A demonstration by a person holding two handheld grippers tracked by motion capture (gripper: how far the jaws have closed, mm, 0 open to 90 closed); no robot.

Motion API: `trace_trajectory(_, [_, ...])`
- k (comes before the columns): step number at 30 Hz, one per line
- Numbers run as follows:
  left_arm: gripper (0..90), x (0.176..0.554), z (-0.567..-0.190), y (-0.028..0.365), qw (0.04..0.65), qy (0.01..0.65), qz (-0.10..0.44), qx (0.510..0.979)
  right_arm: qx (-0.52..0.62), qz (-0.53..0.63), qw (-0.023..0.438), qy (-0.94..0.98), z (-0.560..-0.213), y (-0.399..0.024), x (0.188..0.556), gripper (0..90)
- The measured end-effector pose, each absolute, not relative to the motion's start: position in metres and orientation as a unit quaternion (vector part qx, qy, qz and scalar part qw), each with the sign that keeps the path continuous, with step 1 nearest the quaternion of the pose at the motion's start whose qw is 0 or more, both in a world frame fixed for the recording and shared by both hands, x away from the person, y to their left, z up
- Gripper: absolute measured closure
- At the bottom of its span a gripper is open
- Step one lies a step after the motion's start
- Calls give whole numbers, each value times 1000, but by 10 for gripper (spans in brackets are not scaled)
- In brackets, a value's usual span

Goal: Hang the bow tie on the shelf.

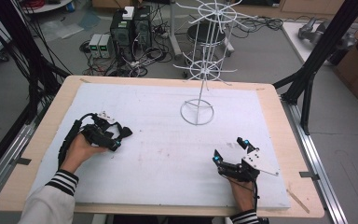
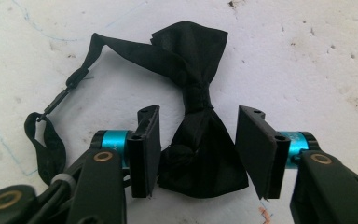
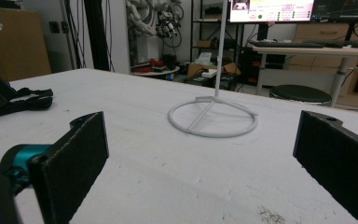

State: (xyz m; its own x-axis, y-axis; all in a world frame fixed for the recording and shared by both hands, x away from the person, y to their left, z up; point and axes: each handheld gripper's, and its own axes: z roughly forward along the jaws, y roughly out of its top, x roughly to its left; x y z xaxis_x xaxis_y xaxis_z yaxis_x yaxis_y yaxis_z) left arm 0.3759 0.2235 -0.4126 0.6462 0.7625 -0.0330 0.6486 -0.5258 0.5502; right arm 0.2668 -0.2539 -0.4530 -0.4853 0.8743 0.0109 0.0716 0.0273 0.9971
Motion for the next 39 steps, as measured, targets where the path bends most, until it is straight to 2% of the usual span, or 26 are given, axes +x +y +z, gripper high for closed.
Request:
trace_trajectory(5, [552,377,-415,221,261,408,98,869,375,588,342,630,-453,-254,267,22])
trace_trajectory(11, [752,379,-414,224,264,422,89,863,375,588,342,630,-453,-254,267,22])
trace_trajectory(17, [808,378,-414,224,265,421,92,862,374,588,344,630,-453,-254,267,22])
trace_trajectory(26, [830,375,-410,225,278,411,105,862,373,588,345,629,-453,-254,267,22])
trace_trajectory(39, [841,364,-389,233,401,395,123,818,372,588,346,629,-453,-254,267,22])
